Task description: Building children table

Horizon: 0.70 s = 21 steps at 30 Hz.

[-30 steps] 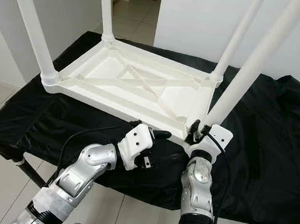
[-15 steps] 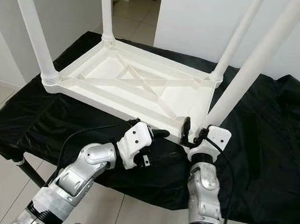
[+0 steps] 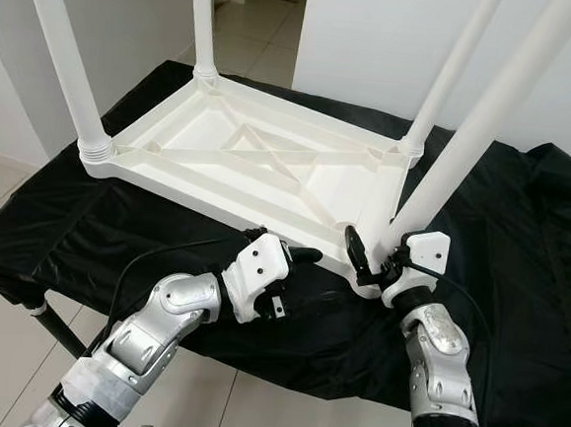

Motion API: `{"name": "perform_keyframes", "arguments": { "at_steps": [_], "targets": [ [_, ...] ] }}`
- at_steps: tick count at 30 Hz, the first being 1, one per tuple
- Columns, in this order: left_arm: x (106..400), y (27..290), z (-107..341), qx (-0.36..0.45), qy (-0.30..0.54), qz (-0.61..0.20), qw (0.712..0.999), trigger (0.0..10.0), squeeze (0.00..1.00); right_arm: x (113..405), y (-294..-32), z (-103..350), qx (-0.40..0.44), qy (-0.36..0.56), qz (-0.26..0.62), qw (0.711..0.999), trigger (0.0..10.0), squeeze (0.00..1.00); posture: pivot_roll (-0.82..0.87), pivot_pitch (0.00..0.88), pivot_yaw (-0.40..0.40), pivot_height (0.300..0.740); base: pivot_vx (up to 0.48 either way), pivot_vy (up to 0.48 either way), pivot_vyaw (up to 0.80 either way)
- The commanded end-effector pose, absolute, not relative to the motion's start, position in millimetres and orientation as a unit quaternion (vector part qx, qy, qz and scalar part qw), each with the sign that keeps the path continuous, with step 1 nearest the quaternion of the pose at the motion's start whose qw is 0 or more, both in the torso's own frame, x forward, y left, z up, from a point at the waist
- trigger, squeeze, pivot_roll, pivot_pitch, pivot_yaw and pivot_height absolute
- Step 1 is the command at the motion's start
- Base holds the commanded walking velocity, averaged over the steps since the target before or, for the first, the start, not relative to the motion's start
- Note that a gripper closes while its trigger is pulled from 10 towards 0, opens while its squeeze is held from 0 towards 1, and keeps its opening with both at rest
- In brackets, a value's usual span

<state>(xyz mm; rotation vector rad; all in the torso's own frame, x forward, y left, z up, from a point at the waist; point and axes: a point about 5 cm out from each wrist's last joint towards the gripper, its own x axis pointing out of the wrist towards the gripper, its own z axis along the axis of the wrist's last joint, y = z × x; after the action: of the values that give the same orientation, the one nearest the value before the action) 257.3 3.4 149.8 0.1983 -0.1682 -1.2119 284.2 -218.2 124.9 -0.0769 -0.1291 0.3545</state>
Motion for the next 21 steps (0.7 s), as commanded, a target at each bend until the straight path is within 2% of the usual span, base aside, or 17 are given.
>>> {"name": "perform_keyframes", "arguments": {
  "at_steps": [1,3,4,15,16,21],
  "targets": [
    [260,2,150,0.095,-0.082,-0.549,0.827,10.0,0.0,285,-222,122,-0.048,-0.052,0.191,0.979,1.1,0.0,-0.07,0.0,-0.057,0.74,0.0,0.0,0.0],
    [260,2,150,0.095,-0.082,-0.549,0.826,10.0,0.0,285,-224,121,-0.049,-0.049,0.195,0.978,1.1,0.0,-0.07,0.0,-0.057,0.74,0.0,0.0,0.0],
    [260,2,150,0.095,-0.083,-0.549,0.826,10.0,0.0,285,-226,121,-0.049,-0.046,0.198,0.978,0.0,0.0,-0.06,0.0,-0.057,0.74,0.0,0.0,0.0],
    [260,3,150,0.095,-0.081,-0.551,0.825,10.0,0.0,284,-235,118,-0.037,-0.04,0.199,0.978,0.0,0.0,-0.07,0.0,-0.049,0.74,0.0,0.0,0.0],
    [260,3,150,0.095,-0.08,-0.552,0.825,10.0,0.0,285,-235,118,-0.029,-0.042,0.195,0.979,10.0,0.0,-0.07,0.0,-0.046,0.74,0.0,0.0,0.0],
    [260,3,150,0.095,-0.079,-0.553,0.824,10.0,0.0,285,-236,119,-0.006,-0.048,0.177,0.983,10.0,0.0,-0.07,0.0,-0.041,0.74,0.0,0.0,0.0]
  ]
}}
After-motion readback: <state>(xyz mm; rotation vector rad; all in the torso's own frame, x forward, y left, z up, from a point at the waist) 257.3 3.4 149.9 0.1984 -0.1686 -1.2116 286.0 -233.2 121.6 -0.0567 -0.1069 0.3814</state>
